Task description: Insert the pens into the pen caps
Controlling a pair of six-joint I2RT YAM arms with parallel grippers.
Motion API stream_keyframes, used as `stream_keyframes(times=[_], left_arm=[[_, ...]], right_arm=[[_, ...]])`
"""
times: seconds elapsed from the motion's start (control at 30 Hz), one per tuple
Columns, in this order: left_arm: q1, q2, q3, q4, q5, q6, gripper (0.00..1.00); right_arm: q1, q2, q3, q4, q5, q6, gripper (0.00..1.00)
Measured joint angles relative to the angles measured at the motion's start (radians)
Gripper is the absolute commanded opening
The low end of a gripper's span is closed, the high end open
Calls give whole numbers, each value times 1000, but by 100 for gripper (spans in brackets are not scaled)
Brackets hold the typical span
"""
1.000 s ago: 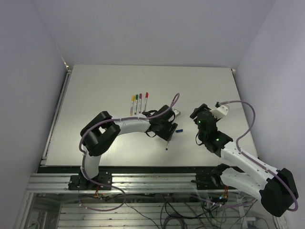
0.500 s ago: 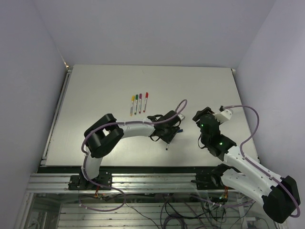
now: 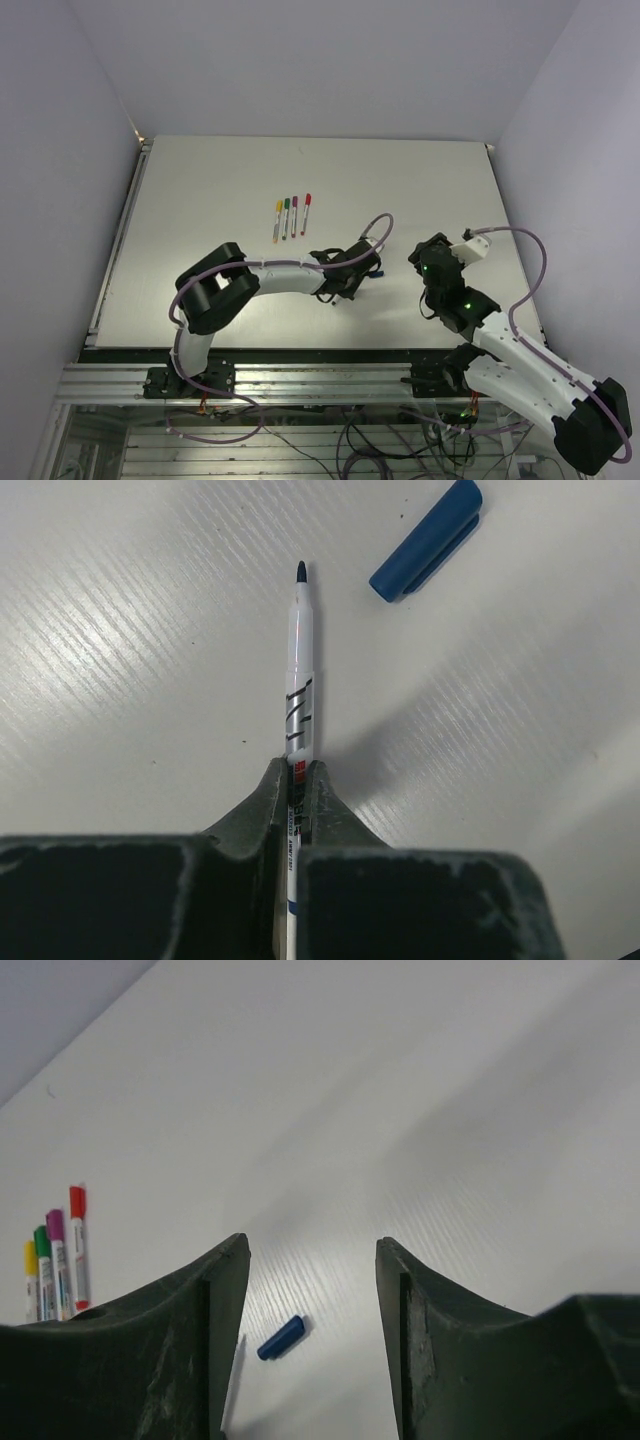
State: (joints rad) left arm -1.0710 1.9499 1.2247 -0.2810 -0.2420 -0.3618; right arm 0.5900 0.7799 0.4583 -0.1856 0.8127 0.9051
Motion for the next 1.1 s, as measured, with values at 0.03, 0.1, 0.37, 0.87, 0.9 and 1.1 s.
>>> stream_keyframes(times=[0.03,0.1,0.37,0.87,0.9,1.1], left_arm=[[0,-2,-3,4,-5,-3,7],[3,-8,-11,6,-17,-10,7],[142,-130,-148,34,67,-31,7],[225,-347,-236,29,39,-21,7],[229,-350,-243,30,40,-21,7],[254,-351,-257,47,72,-21,7]], right_arm=[[0,4,0,-7,-10,-5,50],[0,23,0,-8,-39,-33,48],[0,144,0,-3,-204,-154,36],[0,325,71,68,-404,-288,41],[0,337,79,70,-413,-304,46],[0,455,183,51,-516,-470,78]])
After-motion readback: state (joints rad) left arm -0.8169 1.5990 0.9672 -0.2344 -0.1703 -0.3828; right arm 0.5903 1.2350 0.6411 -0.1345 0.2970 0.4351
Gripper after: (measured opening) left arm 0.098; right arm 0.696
